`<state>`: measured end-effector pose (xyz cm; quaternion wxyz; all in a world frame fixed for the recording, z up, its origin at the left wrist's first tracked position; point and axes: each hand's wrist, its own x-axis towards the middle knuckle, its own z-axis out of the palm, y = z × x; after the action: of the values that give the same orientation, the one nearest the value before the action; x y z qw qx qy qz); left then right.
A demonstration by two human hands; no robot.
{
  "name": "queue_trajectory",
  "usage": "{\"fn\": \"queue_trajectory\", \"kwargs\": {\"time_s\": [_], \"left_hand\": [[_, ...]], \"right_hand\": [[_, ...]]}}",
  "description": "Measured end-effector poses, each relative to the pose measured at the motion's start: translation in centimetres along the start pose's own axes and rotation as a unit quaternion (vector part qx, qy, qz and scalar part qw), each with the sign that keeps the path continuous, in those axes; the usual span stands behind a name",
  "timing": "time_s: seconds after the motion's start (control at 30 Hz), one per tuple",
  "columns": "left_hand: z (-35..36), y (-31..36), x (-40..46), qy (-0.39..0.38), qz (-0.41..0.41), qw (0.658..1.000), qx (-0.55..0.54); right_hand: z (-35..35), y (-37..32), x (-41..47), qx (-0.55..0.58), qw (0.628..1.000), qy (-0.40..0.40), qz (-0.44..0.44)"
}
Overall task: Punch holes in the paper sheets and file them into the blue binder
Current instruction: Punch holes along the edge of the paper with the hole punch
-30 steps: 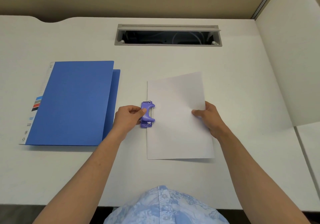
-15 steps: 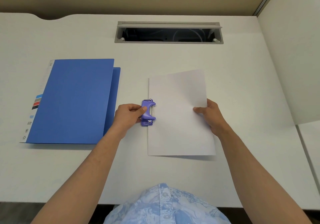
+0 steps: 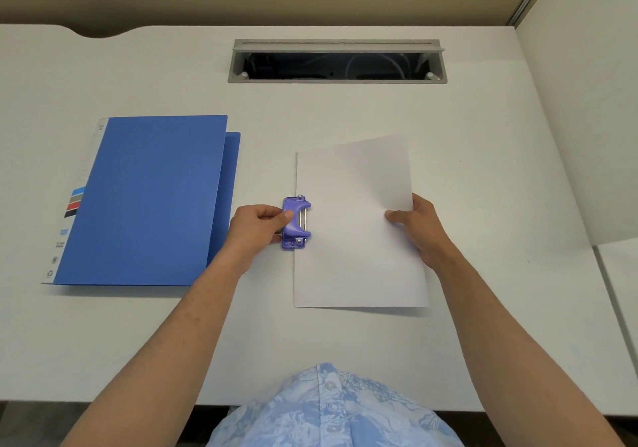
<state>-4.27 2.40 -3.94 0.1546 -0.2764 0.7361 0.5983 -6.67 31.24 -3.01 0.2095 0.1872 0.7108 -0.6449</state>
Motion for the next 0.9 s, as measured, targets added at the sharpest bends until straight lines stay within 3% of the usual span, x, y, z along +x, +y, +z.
{"fn": "queue_trajectory", "kwargs": {"time_s": [0.5, 0.57, 0.67, 0.77, 0.9], "left_hand": [[0.1, 1.0, 0.5, 0.010, -0.014, 1.000, 0.021], [0.8, 1.7, 0.8, 0.071, -0.007, 0.994, 0.088], [2.4, 2.8, 0.9, 0.161, 0.009, 0.955, 0.247], [3.3, 3.2, 1.1, 0.191, 0.027, 0.929, 0.315], [3.9, 3.1, 1.8, 0.193, 0.022, 0.924, 0.329]], "right_hand": [[0.0, -0.2, 0.1, -0.028, 1.000, -0.009, -0.007], [0.1, -0.2, 0.0, -0.029, 1.000, -0.011, -0.005], [0.2, -0.3, -0.1, -0.036, 0.999, -0.012, -0.006], [0.2, -0.3, -0.2, -0.043, 0.999, -0.013, -0.010], [0.2, -0.3, -0.1, -0.047, 0.999, -0.012, -0.012]]}}
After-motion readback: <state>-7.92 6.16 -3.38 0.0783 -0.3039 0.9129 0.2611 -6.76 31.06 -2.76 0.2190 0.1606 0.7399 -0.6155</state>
